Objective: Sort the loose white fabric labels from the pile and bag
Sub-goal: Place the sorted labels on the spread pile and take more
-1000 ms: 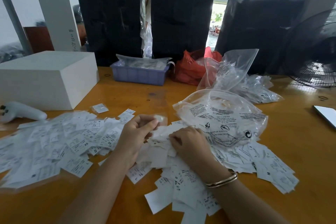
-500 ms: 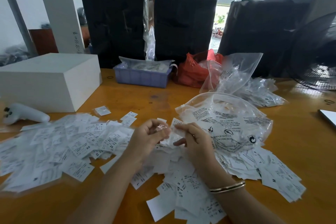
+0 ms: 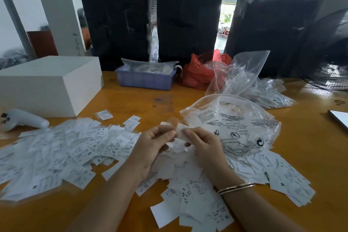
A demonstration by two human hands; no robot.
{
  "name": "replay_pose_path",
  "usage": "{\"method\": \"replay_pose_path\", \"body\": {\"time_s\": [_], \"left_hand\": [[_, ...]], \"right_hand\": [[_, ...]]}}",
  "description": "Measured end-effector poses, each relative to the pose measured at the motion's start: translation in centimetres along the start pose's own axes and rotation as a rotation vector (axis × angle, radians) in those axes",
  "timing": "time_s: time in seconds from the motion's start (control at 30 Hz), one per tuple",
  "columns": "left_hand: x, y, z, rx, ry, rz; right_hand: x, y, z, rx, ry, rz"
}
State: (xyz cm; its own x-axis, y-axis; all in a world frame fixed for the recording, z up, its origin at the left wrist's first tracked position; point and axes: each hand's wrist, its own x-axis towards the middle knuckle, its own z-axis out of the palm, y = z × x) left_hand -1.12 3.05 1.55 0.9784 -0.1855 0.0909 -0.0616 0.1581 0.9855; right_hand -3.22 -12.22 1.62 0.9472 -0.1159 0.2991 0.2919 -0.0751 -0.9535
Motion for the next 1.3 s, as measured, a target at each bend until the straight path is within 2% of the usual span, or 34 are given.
{"method": "replay_pose_path", "body": {"time_s": [0.23,0.43,0.57,0.67,0.77,0.87,1.3], "left_hand": [[0.4,-0.3,-0.5,0.145,0.137,0.078],[-0.1,-0.2,-0.2,0.505,0.160,0.334],[-0.1,-0.6,-0.4,0.750,0.163,0.498],[-0.1,-0.6,-0.5,0.834,0.179,0.543],[-0.1,-0.6,-0.6,0.878,0.213,0.546],[-0.1,-0.6,-0.5,0.909,0.234,0.579],[-0.2,-0.4,-0.6,0.933,0.200,0.566]], "right_hand": [[0.1,0.3,-0.1,0.191,0.082,0.022],[0.6,0.6,-0.4,0.265,0.193,-0.022],[0.6,0.7,-0.5,0.389,0.159,0.014],[0.4,0.9,-0.6,0.395,0.101,0.027],[0.2,1.1,-0.6,0.275,0.072,0.010],[0.3,0.8,-0.4,0.052,0.136,-0.047],[0.1,-0.2,-0.8,0.234,0.109,-0.141]]}}
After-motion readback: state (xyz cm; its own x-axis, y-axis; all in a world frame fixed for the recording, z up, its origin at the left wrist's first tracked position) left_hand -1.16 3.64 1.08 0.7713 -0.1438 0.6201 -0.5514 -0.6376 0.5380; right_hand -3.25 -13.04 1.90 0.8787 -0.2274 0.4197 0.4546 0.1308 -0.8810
